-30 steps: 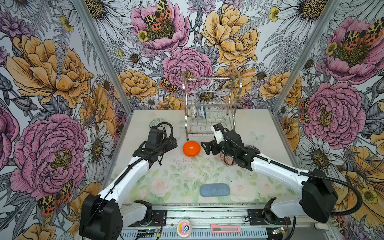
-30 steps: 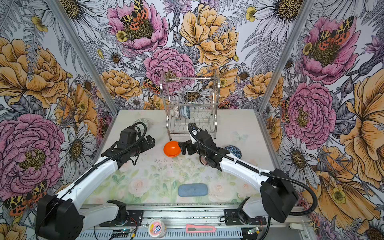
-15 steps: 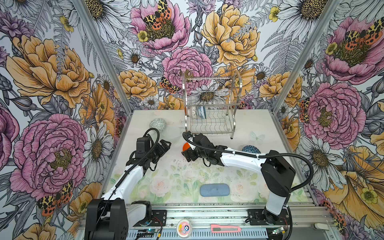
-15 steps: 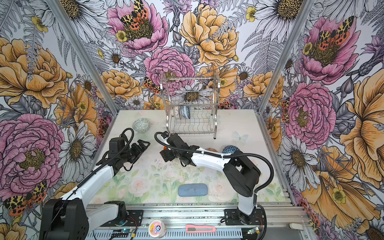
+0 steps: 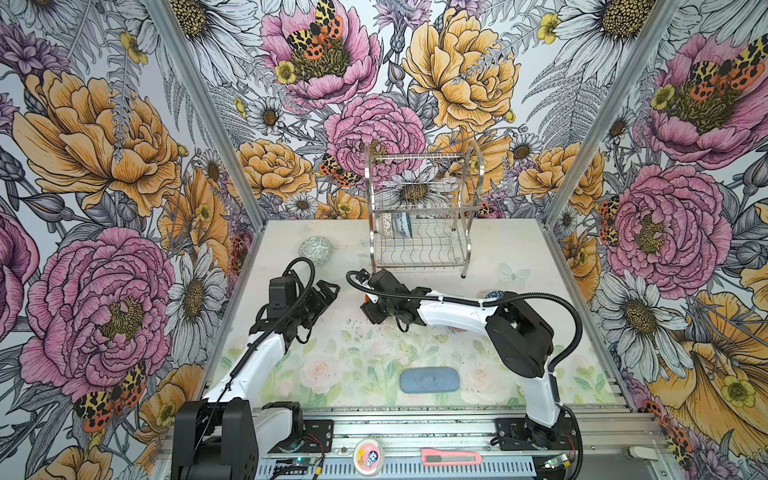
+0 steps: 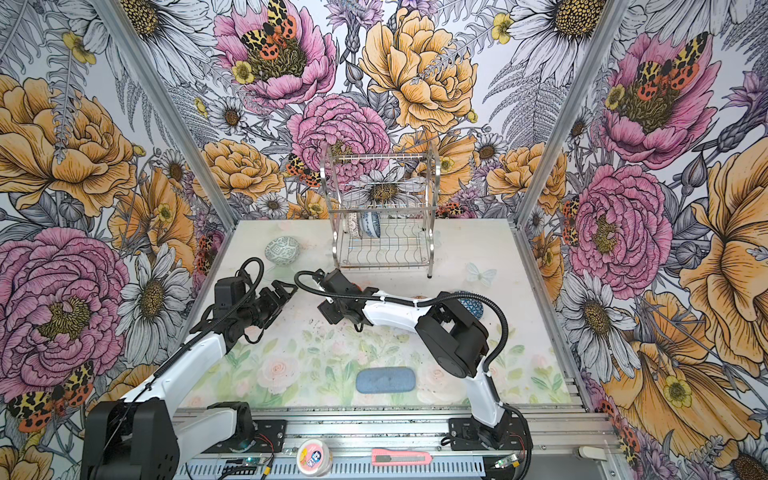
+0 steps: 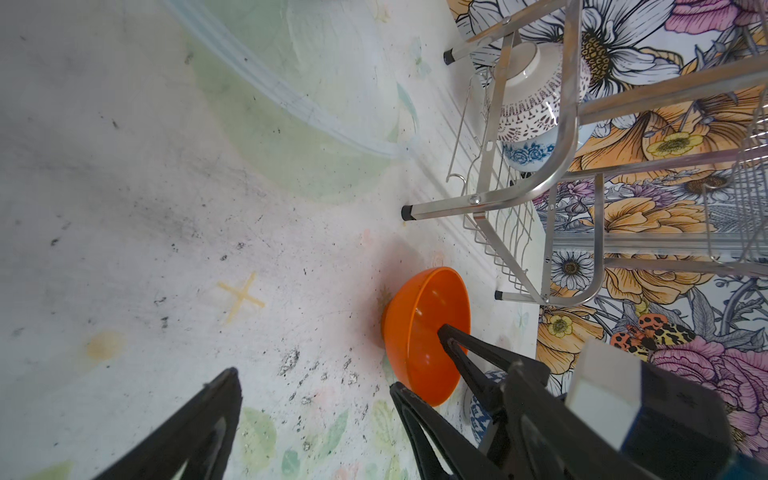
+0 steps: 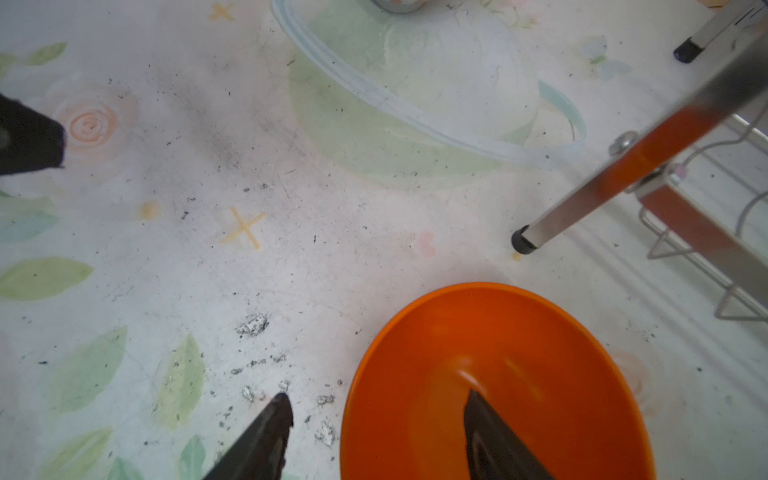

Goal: Load the bowls into the dish rack
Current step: 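Close the right gripper on the orange bowl rim and lift it toward the rack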

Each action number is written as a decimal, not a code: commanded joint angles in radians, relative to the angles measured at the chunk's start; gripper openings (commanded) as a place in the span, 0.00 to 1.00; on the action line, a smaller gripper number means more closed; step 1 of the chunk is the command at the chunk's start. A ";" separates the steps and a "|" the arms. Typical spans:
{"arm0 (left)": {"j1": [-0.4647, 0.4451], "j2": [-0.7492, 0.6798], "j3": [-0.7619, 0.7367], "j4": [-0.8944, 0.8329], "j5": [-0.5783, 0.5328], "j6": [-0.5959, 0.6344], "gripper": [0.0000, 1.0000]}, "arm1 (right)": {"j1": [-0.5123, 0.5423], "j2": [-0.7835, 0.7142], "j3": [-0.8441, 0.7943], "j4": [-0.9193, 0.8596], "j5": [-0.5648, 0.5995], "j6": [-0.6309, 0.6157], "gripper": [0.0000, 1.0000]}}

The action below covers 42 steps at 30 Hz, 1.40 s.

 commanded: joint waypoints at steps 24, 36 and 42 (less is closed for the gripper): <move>0.012 -0.012 -0.009 0.025 0.016 0.003 0.99 | 0.025 0.036 0.071 -0.073 -0.007 -0.016 0.08; 0.009 -0.013 -0.008 0.026 0.021 0.000 0.99 | 0.023 -0.059 0.051 -0.070 -0.059 0.017 0.00; 0.007 -0.012 -0.007 0.025 0.022 -0.001 0.99 | 0.011 -0.099 0.051 -0.068 -0.104 0.044 0.00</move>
